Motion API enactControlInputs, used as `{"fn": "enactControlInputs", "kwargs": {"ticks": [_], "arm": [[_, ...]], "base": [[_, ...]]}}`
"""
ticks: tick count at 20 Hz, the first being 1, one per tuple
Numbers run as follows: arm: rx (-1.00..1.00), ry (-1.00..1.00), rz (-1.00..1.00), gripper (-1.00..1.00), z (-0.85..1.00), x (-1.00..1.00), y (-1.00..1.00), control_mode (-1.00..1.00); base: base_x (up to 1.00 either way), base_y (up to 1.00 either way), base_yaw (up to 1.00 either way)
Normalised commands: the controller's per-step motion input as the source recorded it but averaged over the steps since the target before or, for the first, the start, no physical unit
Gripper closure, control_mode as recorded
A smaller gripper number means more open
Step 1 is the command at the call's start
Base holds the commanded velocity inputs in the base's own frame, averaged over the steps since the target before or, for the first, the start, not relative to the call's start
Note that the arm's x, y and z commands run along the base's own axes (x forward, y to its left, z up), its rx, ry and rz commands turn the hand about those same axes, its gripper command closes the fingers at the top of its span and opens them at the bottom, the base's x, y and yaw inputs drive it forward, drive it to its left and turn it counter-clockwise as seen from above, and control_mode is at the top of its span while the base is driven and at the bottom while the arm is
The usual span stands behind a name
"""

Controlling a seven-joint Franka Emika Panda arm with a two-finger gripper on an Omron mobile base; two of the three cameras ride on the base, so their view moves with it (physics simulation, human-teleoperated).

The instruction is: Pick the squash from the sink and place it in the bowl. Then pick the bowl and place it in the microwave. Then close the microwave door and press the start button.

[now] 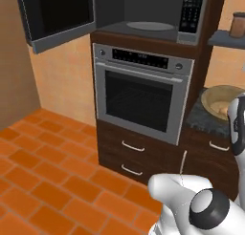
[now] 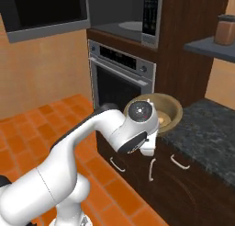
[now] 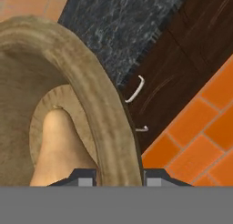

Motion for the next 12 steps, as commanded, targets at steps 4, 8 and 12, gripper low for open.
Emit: {"fn": "enactControlInputs", "kwargs": {"ticks": [4,8,12], "arm": [[0.00,0.00,0.00,1.00,0.00,0.00,0.00,1.00],[0.00,0.00,0.00,1.00,0.00,0.00,0.00,1.00],[0.00,0.00,0.00,1.00,0.00,0.00,0.00,1.00]], "base": [[1.00,0.78,0.01],[1.00,0.80,0.00],[0.95,0.58,-0.10]]}}
